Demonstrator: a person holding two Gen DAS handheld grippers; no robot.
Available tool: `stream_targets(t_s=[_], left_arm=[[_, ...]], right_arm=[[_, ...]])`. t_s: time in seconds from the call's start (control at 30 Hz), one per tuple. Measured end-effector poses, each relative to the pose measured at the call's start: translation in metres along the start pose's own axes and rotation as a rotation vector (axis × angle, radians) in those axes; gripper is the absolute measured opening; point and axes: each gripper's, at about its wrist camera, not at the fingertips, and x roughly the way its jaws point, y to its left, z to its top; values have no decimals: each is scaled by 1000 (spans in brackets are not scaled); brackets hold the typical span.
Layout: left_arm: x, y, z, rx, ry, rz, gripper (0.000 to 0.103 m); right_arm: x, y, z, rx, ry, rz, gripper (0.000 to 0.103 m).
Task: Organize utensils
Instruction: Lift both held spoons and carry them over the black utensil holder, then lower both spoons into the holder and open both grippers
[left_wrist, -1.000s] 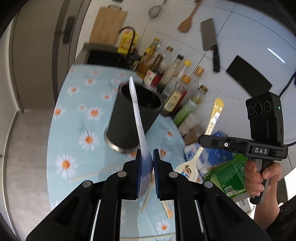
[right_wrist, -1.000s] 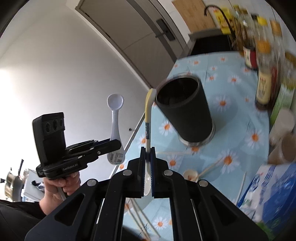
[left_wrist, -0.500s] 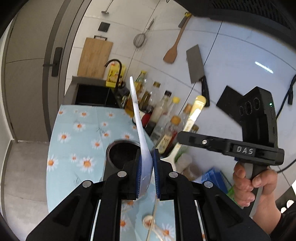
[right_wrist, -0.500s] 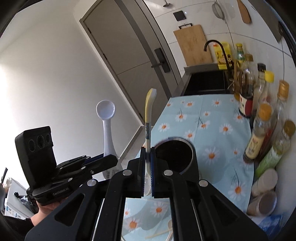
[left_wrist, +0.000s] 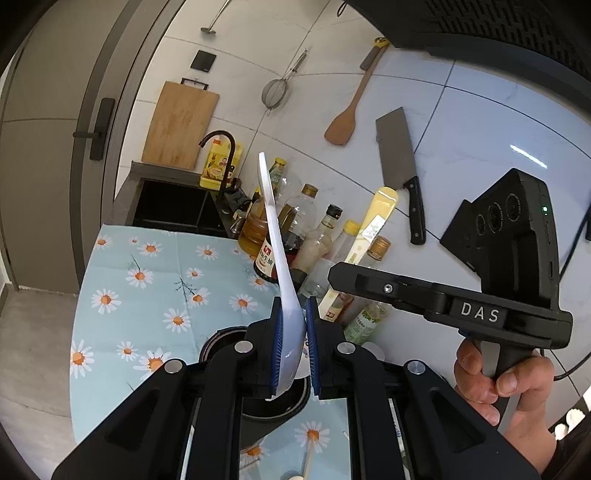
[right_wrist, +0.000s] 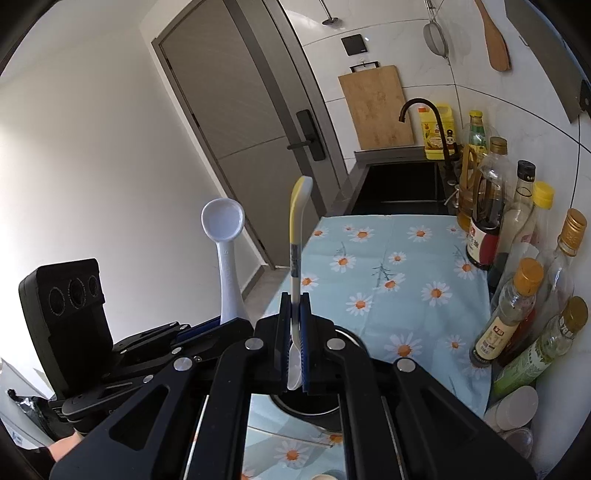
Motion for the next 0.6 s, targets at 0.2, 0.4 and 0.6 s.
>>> stream_targets(t_s=[0.2,0.4,0.6], left_arm=[[21,8,-11,-18,45,28,11],[38,11,-25,-8,83,50,11],[48,17,-35,0,105,87,11]], right_arm=[[23,-15,-10,17,51,-14,6],[43,-23,-22,31,94,-12,6],[56,-32,-28,47,125,-14,6]])
